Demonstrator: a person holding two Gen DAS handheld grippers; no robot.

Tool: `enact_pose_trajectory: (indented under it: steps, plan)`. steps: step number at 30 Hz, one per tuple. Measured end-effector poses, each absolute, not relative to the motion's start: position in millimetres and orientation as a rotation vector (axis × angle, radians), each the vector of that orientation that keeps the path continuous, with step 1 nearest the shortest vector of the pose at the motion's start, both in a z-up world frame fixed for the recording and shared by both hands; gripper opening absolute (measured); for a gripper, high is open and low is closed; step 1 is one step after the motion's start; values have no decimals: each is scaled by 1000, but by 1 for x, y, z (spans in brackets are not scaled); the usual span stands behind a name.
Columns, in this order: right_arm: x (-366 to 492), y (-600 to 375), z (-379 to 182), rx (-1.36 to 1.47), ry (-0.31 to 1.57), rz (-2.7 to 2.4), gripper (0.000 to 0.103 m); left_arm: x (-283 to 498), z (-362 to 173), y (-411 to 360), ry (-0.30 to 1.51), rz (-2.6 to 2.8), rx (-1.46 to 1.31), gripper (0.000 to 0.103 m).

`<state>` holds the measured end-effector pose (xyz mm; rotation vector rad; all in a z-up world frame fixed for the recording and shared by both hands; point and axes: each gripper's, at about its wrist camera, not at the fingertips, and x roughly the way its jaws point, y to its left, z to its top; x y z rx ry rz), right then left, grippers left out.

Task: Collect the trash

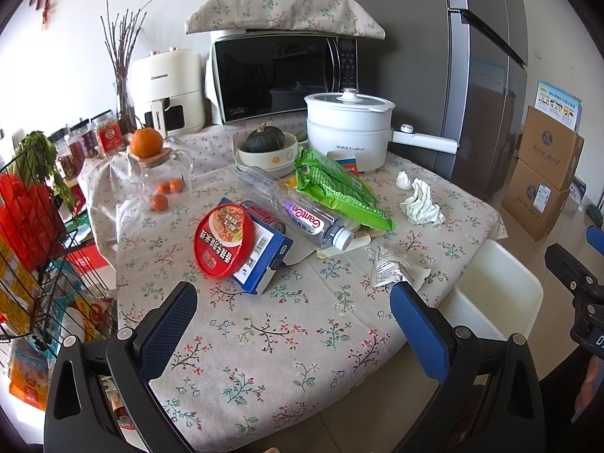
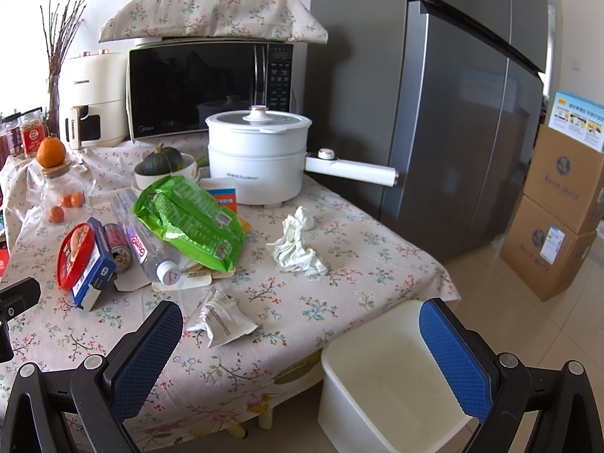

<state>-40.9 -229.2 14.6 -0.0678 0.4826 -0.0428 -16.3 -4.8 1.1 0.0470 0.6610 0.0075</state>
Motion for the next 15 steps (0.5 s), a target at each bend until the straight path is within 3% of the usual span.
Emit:
enact_pose_trajectory:
  steps: [15]
  plan:
    - [-32, -234, 18, -60, 512, -40, 103, 9, -1, 13, 719, -56, -9, 103]
